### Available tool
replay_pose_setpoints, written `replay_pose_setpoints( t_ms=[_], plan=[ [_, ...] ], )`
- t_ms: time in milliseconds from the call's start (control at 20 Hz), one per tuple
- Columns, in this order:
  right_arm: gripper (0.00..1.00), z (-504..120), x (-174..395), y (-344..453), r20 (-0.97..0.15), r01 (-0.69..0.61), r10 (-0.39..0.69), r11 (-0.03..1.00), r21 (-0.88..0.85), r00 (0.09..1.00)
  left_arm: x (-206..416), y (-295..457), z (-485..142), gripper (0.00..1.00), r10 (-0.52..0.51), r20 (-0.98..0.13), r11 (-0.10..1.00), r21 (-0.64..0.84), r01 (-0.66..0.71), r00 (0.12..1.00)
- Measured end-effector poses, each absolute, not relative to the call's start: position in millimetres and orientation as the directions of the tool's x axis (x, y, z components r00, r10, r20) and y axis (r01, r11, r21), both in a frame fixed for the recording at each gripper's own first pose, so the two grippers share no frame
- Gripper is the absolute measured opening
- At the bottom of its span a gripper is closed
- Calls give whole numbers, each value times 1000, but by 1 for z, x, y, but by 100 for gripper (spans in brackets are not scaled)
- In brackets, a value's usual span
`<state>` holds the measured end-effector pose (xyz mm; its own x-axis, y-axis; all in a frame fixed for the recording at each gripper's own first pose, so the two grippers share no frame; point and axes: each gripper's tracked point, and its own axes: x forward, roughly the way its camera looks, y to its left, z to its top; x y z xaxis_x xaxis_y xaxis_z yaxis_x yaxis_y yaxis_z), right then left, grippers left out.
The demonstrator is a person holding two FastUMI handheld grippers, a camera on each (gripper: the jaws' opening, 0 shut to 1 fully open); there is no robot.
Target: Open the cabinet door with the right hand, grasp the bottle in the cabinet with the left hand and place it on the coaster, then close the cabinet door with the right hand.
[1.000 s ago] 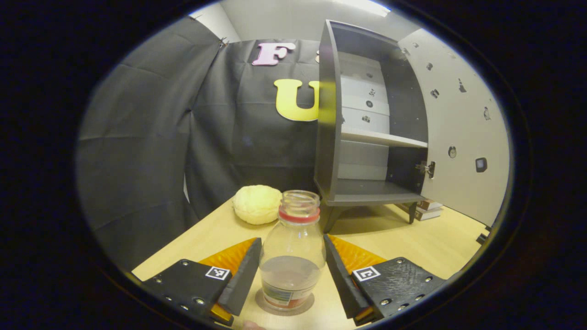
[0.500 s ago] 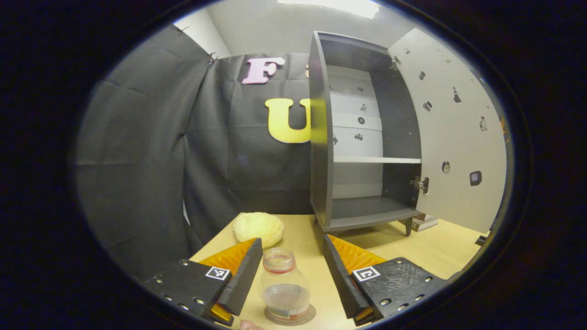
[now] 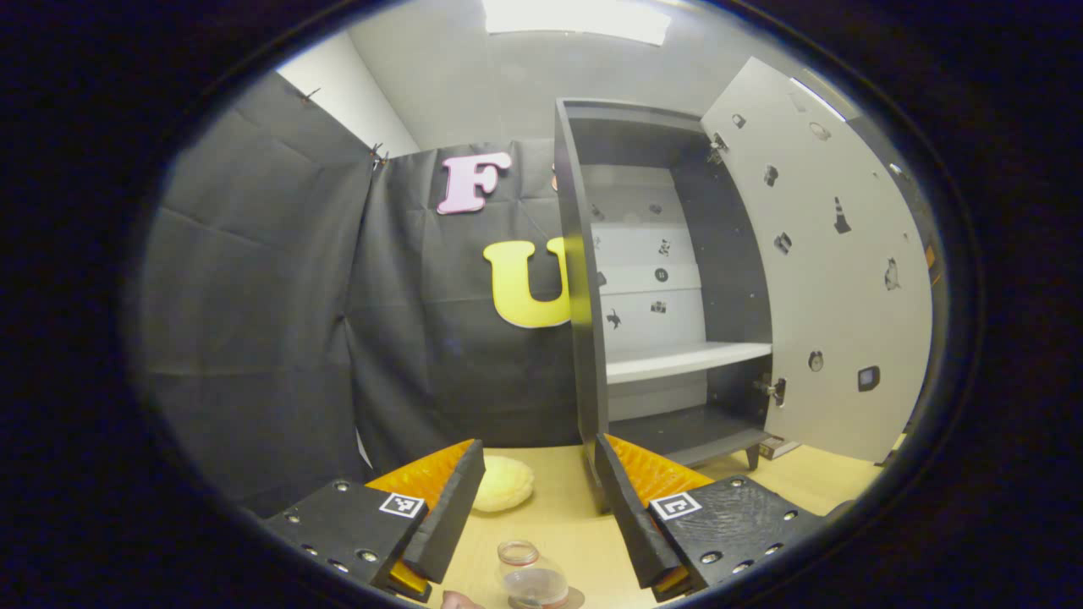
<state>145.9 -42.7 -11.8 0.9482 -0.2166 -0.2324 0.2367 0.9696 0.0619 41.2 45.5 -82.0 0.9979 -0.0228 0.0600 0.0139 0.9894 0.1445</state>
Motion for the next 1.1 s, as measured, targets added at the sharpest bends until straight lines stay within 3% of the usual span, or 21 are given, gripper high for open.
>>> replay_pose_setpoints(
  t_ms=[400, 700, 850, 1100],
  plan=[
    [93, 37, 161, -17, -141, -15, 34, 991, 133, 989, -19, -34, -27, 79, 42, -12, 998, -42, -43, 999],
    [96, 82, 162, 12, -59, -210, 216, 973, 101, 975, -70, -67, -11, 78, 109, -50, 994, -24, -110, 993],
    [92, 80, 168, 18, -49, -266, 271, 959, 95, 961, -89, -85, -13, 78, 132, -50, 991, -20, -134, 990],
    [96, 85, 164, 44, -42, -333, 343, 929, 160, 938, -102, -105, -12, 81, 120, -87, 993, -4, -121, 989]
  ],
)
